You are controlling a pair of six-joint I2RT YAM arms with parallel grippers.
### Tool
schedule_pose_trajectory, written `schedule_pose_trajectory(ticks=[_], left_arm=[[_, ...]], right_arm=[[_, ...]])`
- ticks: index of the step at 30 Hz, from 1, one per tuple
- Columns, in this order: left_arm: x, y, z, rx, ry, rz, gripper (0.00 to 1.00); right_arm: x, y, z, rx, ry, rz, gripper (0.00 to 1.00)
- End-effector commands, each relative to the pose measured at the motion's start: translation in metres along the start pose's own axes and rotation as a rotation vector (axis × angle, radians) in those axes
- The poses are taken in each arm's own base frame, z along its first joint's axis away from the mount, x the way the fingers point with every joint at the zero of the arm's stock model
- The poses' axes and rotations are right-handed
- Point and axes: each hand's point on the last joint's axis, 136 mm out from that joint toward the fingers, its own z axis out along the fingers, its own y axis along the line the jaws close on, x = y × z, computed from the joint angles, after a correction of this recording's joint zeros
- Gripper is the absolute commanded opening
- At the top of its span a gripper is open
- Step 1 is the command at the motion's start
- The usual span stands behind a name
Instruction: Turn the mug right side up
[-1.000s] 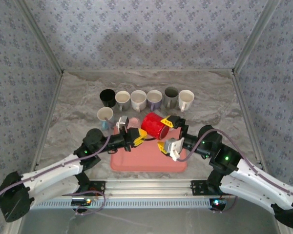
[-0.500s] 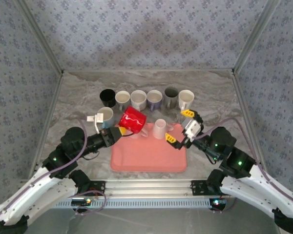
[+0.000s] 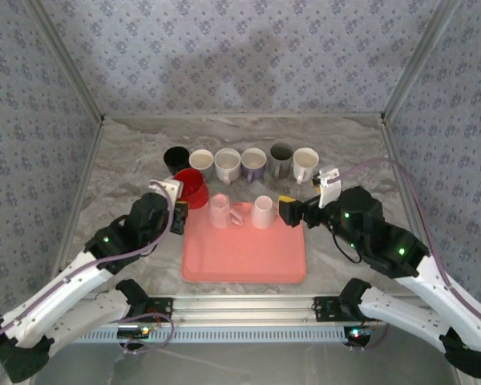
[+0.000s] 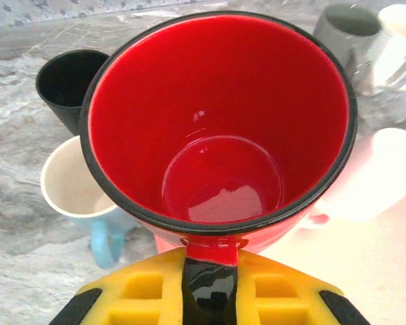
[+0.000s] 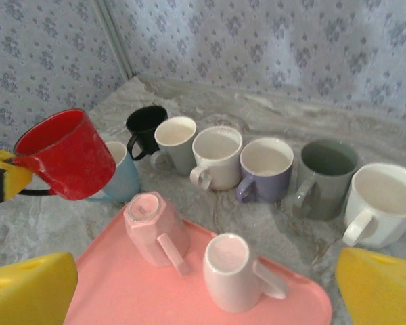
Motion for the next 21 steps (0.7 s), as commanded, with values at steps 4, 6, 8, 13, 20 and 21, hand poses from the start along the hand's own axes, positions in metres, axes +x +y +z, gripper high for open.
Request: schedule_pose_trajectory(ticks=[4,6,8,13,20,21], left_arm=[[-0.068,-0.001,0.013,-0.042,-0.174,0.002,0.00],[-0.070,-0.004,0.025,-0.027,-0.180,-0.008,0.00],[-0.074,-0.005,0.036,-0.015,-0.194,-0.008,0.00],[-0.082,-0.010,0.062,-0.009,-0.213,0.012,0.00],[-0.080,-0.015,0.086,0.000,-0.205,0.035,0.00],[-0.078,-0.016,0.088,0.001,-0.204,0.035,0.00]], right_arm=[[0.036,0.006,0.003,-0.041,0.107,0.117,1.00],[0.037,0.012,0.004,-0.075,0.087,0.140,1.00],[0.043,0.014,0.005,-0.088,0.090,0.145,1.00],[0.049,0.016,0.002,-0.110,0.085,0.157,1.00],[0.053,0.014,-0.008,-0.115,0.079,0.146,1.00],[0.053,0.013,-0.010,-0.117,0.076,0.143,1.00]])
